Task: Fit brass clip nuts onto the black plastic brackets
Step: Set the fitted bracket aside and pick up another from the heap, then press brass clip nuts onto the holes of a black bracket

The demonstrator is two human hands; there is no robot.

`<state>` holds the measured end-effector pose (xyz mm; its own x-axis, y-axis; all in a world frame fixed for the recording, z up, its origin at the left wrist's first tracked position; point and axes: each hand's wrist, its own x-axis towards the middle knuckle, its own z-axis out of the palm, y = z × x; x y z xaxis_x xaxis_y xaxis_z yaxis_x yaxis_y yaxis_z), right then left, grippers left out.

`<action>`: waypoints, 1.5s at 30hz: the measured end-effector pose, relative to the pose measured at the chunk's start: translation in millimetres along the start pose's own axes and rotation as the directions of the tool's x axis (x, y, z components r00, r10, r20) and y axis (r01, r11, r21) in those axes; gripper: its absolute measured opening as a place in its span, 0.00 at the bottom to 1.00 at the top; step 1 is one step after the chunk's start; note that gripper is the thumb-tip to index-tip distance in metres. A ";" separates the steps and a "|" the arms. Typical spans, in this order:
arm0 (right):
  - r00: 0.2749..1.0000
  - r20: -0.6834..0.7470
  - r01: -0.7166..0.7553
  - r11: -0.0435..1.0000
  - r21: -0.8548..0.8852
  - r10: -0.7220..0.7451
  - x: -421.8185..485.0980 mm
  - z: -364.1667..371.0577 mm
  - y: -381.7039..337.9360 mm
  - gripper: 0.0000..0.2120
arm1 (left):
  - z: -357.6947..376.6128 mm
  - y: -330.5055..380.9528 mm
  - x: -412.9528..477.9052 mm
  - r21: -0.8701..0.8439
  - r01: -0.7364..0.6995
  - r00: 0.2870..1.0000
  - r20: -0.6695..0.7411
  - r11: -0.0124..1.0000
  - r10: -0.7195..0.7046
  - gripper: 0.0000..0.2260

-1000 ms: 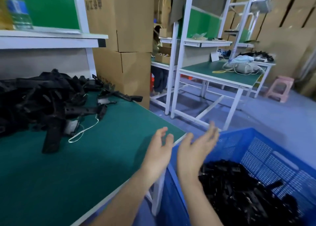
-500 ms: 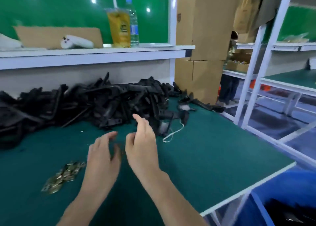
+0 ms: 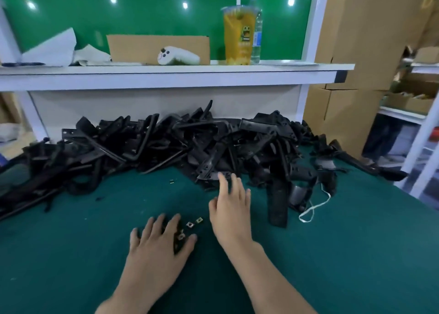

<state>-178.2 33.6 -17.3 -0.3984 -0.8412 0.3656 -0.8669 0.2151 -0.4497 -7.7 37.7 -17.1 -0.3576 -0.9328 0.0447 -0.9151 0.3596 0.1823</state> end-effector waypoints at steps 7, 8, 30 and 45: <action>1.000 0.017 0.020 0.995 -0.097 -0.019 34.0 9.6 12.6 0.33 | 6.6 1.6 23.6 -0.095 -0.222 0.959 -0.202 0.970 0.200 0.16; 1.000 0.009 0.021 0.992 -0.125 -0.020 35.4 10.8 14.5 0.33 | 7.4 0.7 23.5 -0.098 -0.241 0.954 -0.207 0.966 0.217 0.16; 0.881 -0.439 0.210 0.684 0.699 0.178 27.9 -45.4 -23.8 0.14 | -0.6 4.8 15.2 -0.059 -0.338 0.920 -0.229 0.939 0.317 0.14; 0.987 -0.090 0.137 0.990 0.044 -0.133 9.2 -73.0 -6.2 0.11 | 3.0 1.9 14.0 -0.152 -0.389 0.894 -0.299 0.909 0.333 0.05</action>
<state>-198.4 60.7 48.4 -0.3049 -0.8145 0.4935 -0.8994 0.0759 -0.4304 -15.0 25.4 -19.1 -0.5687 -0.7219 0.3944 -0.6642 0.6858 0.2976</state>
